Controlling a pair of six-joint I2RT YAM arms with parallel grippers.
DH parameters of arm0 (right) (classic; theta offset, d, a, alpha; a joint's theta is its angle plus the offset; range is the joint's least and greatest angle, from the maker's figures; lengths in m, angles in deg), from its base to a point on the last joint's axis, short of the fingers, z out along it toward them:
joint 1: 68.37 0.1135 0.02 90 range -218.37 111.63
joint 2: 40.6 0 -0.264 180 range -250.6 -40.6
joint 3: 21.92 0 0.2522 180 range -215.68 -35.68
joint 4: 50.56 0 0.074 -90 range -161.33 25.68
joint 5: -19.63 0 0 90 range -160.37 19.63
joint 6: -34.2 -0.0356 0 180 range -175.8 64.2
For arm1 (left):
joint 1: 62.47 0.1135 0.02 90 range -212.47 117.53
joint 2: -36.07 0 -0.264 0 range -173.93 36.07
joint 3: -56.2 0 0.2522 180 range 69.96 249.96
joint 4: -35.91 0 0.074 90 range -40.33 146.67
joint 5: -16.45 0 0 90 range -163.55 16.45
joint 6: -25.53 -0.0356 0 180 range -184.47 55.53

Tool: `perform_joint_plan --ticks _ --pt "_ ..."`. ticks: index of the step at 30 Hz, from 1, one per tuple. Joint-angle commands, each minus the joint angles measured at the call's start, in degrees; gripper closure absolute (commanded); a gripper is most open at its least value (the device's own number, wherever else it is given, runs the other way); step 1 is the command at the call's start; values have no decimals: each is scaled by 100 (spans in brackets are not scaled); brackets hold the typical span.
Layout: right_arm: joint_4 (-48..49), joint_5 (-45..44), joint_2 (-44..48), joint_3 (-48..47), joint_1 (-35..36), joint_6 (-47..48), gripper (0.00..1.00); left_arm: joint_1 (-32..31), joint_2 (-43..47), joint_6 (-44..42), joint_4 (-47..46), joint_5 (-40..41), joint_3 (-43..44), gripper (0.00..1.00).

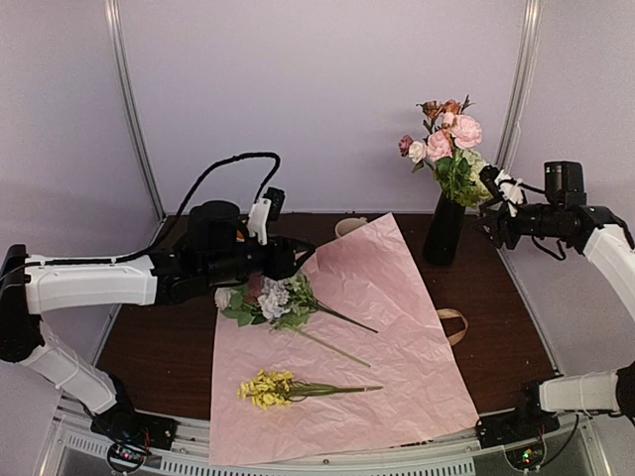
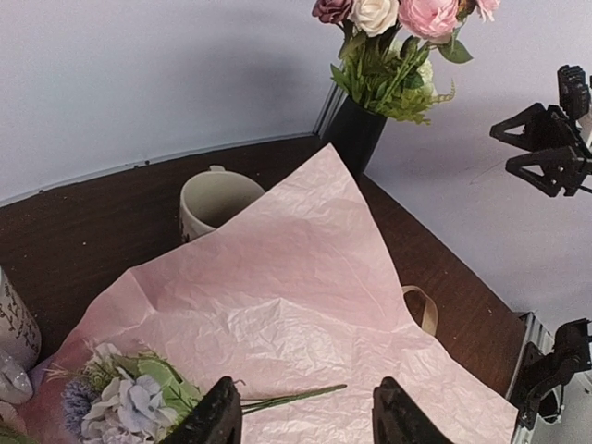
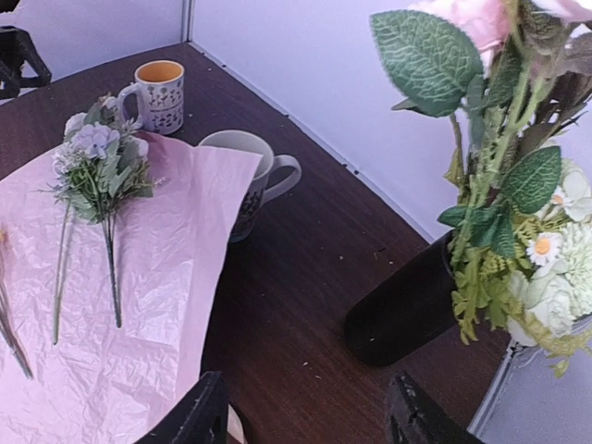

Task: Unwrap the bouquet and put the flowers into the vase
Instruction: Place the fake flower in the vase, then pick up the fake flower from the flattened wrapping paper.

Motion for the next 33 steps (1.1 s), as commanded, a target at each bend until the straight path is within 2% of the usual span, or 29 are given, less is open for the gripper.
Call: perform_joint_plan --ticks 1,7,10,15,21,26,33 --pt "-788 18 131 474 658 213 46 46 358 -196 460 649 -282 49" --pt "-1231 -621 -264 633 2472 739 50 75 835 44 1063 1721 -790 49" --pt "-922 -546 -736 623 3228 447 55 91 999 224 1170 1867 -1029 52" --pt "-475 -565 -1714 373 4326 -44 58 91 1277 1159 1409 2705 -1419 52" --pt "-415 -824 -3222 -649 4781 -744 64 91 1868 1951 1543 3148 -1890 52" --pt "-314 -1551 -4084 -1282 5094 -1070 59 91 2017 1759 2035 3302 -1698 52" --pt "-494 -1960 -4856 -1841 5260 -1398 59 91 1850 1828 2142 3468 -1562 51"
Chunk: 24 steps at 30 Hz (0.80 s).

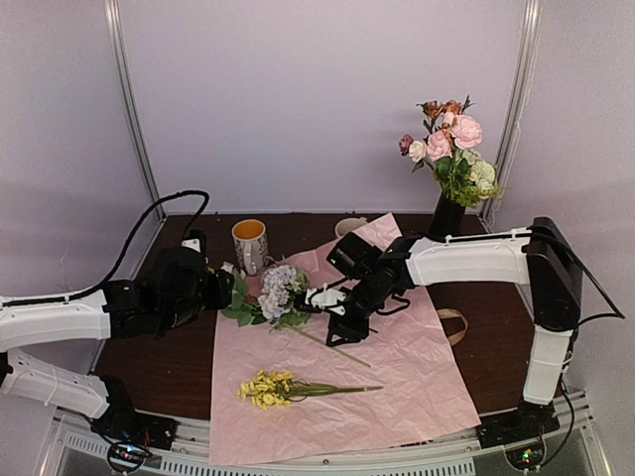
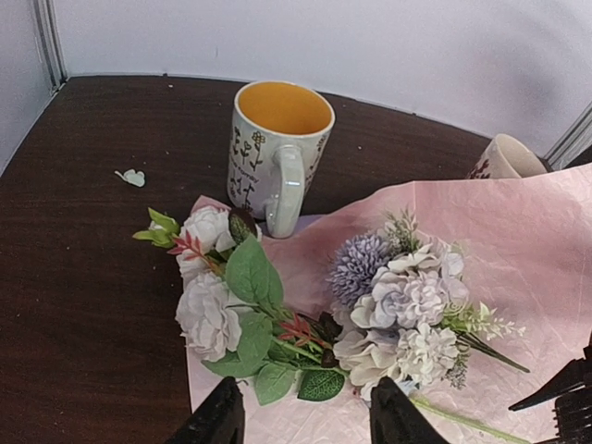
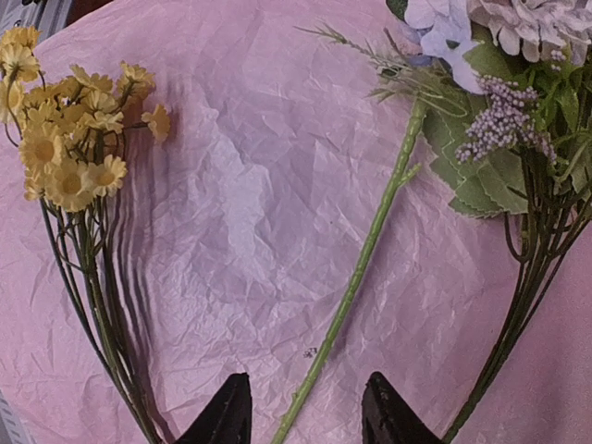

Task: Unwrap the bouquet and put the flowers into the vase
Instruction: Pick up the fake flower from the flattened wrapping paper.

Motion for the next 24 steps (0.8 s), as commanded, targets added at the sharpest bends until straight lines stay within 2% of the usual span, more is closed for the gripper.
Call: perform_joint_plan --ticks 1,8,20,24 --pt "-111 -484 -403 -370 95 -381 59 27 -84 250 73 250 159 51" --pt "-174 -741 -891 -610 194 -471 64 27 -172 279 67 171 109 51" --pt "-464 -989 -1312 -1126 235 -701 82 27 -332 347 -145 101 -3 51" --pt "-547 -933 -1402 -1262 237 -745 83 27 -277 329 -139 131 -57 51"
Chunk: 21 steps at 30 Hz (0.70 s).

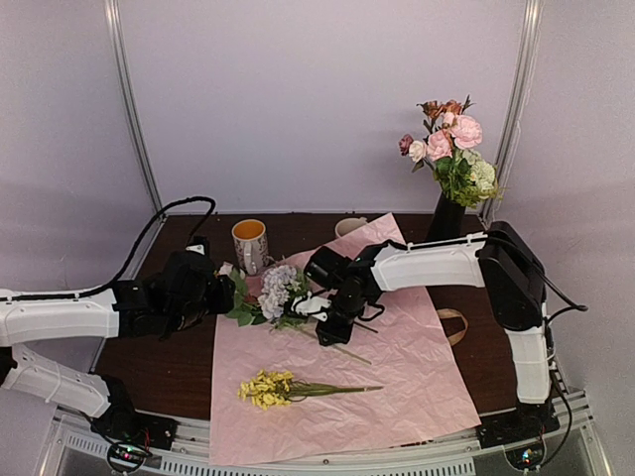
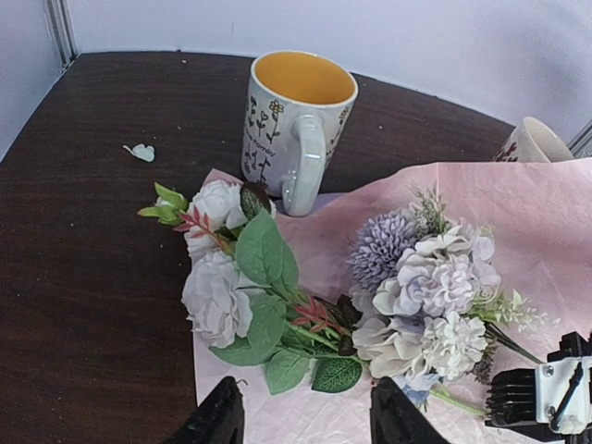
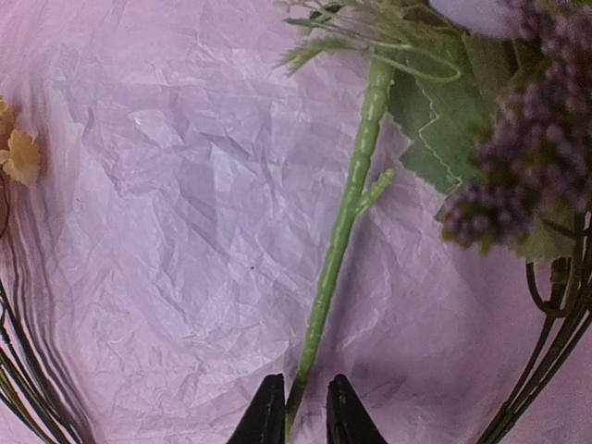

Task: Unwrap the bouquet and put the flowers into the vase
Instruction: Pick up the fake flower from the flattened wrapping paper.

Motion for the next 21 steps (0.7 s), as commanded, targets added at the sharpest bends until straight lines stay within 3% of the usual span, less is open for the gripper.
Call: perform_joint_plan --ticks 1,6,10,15,21 --pt "-158 -127 -170 -227 27 -128 83 27 56 64 -252 49 -58 51" --pt "-187 -72 -306 -212 32 -196 75 27 52 60 -217 32 -14 51" --pt "-169 -8 -284 -185 49 -218 76 27 61 62 -220 64 -33 51" --pt "-187 107 -249 -229 56 -232 95 27 -7 65 -242 51 -11 51" --pt "-321 333 -26 -423 55 -349 99 27 -58 24 -270 50 21 51"
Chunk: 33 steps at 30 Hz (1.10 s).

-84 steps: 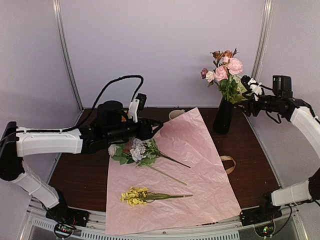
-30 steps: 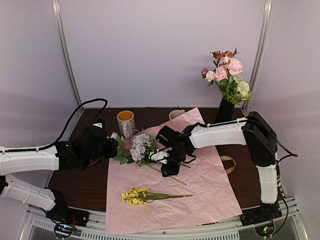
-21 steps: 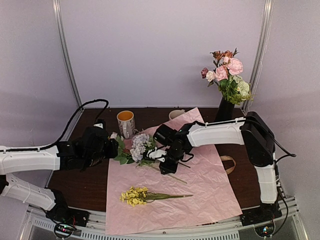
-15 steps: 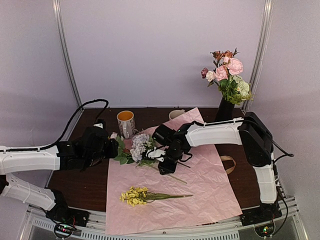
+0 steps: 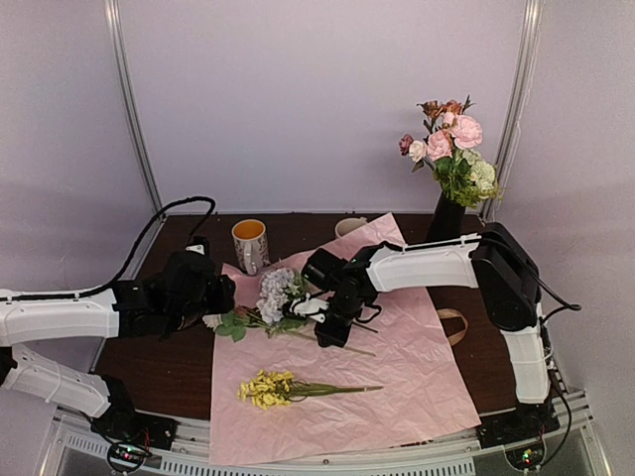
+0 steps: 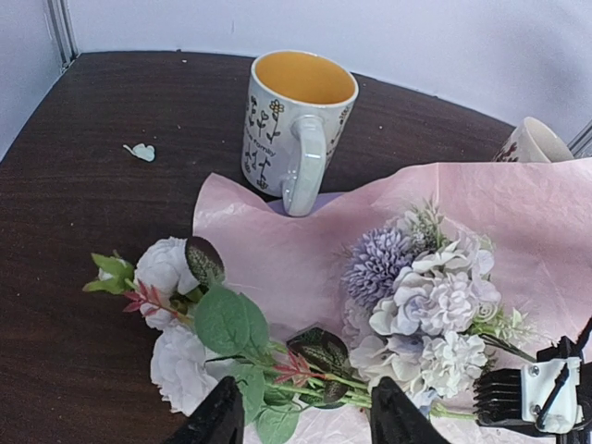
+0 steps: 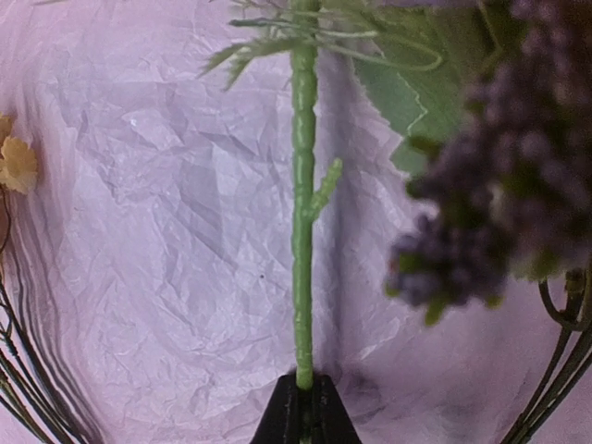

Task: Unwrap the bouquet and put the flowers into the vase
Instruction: Pick up the fake flower from the flattened wrapping paper.

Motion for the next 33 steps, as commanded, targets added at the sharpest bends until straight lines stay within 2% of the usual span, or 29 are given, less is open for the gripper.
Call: perform_joint_plan --ticks 1,8,14,17,22,28,33 --pt "-232 297 184 -294 48 -151 100 27 -60 0 -268 58 30 51" --pt "-144 893 695 -297 21 -472 100 27 84 -111 -304 44 31 51" --pt "-80 1706 1134 -284 -185 -783 100 32 741 -278 -404 -169 -128 50" --pt "-79 2164 1321 -324 -260 -880 100 27 1202 -495 -795 -760 -108 48" --pt "-660 2632 1302 -1082 -397 -851 100 18 1633 -888 -1287 -1639 124 46" --pt "-3 3191 1468 -1460 -983 -1680 100 2 1732 -1589 -2003 -2623 140 46" --pt "1043 3518 1799 -1375 -1413 -2300 100 -37 1389 -1816 -2745 -2632 81 46"
